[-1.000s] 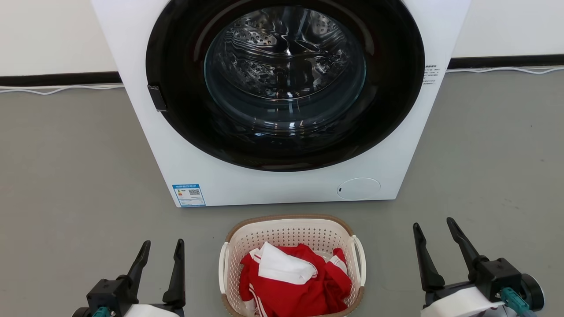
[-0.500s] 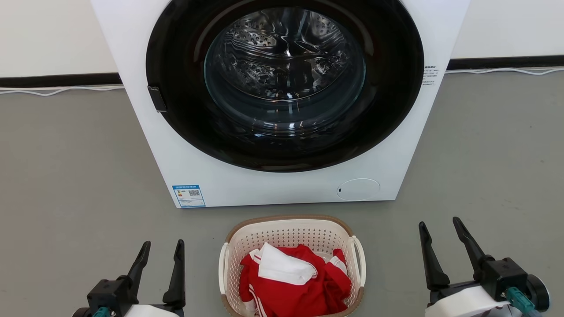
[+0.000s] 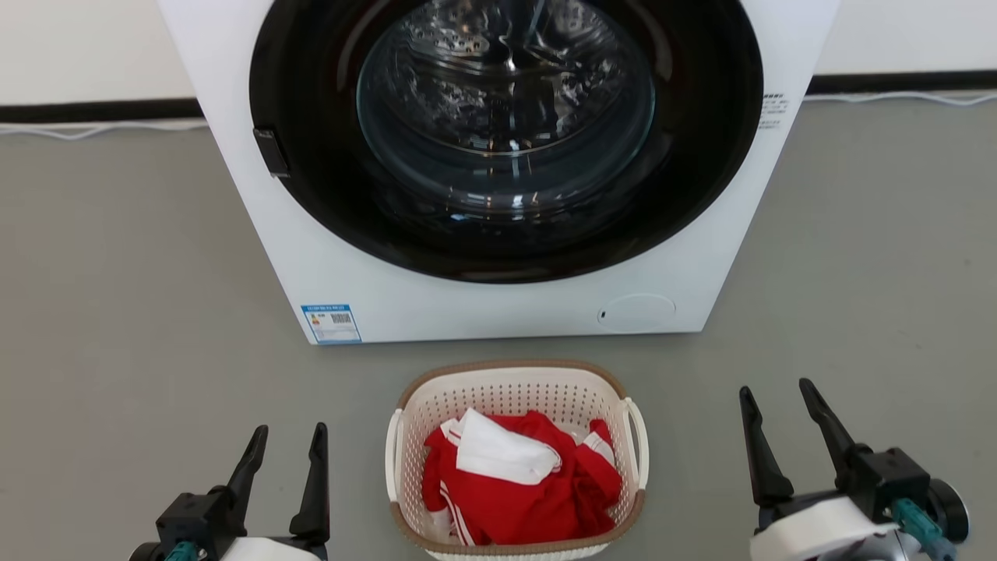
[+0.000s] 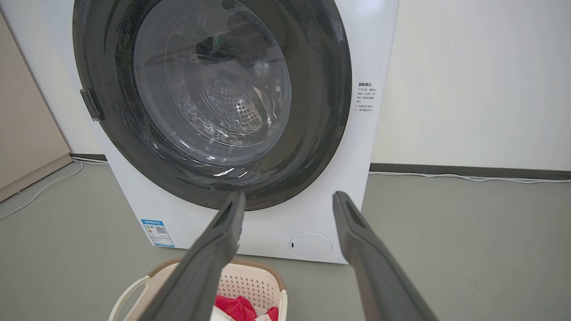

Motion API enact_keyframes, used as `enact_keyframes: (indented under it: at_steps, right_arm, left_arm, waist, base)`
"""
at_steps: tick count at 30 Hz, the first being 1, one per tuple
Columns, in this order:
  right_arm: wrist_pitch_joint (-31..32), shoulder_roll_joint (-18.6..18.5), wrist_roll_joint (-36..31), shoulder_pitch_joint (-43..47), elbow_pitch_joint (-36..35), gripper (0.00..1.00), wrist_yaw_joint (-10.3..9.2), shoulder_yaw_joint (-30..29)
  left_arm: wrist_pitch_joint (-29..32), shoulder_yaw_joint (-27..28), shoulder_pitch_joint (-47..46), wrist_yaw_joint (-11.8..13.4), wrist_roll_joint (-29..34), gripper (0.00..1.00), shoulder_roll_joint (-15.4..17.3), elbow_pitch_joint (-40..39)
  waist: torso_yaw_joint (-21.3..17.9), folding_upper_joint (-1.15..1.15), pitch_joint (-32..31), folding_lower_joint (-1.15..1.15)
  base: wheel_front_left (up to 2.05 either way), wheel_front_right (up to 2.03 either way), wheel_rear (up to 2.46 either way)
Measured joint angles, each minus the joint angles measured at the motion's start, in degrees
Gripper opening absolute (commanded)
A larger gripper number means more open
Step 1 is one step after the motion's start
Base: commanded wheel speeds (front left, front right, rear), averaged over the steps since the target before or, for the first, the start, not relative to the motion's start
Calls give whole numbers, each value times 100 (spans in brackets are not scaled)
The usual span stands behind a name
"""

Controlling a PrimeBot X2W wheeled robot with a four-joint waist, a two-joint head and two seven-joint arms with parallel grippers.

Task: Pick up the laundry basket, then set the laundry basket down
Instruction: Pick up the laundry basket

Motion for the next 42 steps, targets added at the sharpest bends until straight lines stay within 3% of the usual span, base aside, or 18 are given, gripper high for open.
enact_keyframes:
  at_steps: [8, 33, 42]
  right_arm:
    - [0, -1, 82, -476, 404, 100, 0, -35]
    - [0, -46, 88, -2684, 2444, 100, 0, 94]
    - [0, -56, 87, -3162, 2672, 100, 0, 179]
  left_arm:
    - [0, -151, -315, 1, -51, 100, 0, 152]
    - [-24, -1230, -3079, 121, -432, 100, -29, 2787]
    - [-25, -1383, -3839, 208, -567, 100, -43, 3487]
  waist:
    - [17, 0, 378, 0]
    - [145, 0, 2513, 0]
    - [213, 0, 3156, 0]
  base:
    - [0, 0, 0]
    - [0, 0, 0]
    - [0, 0, 0]
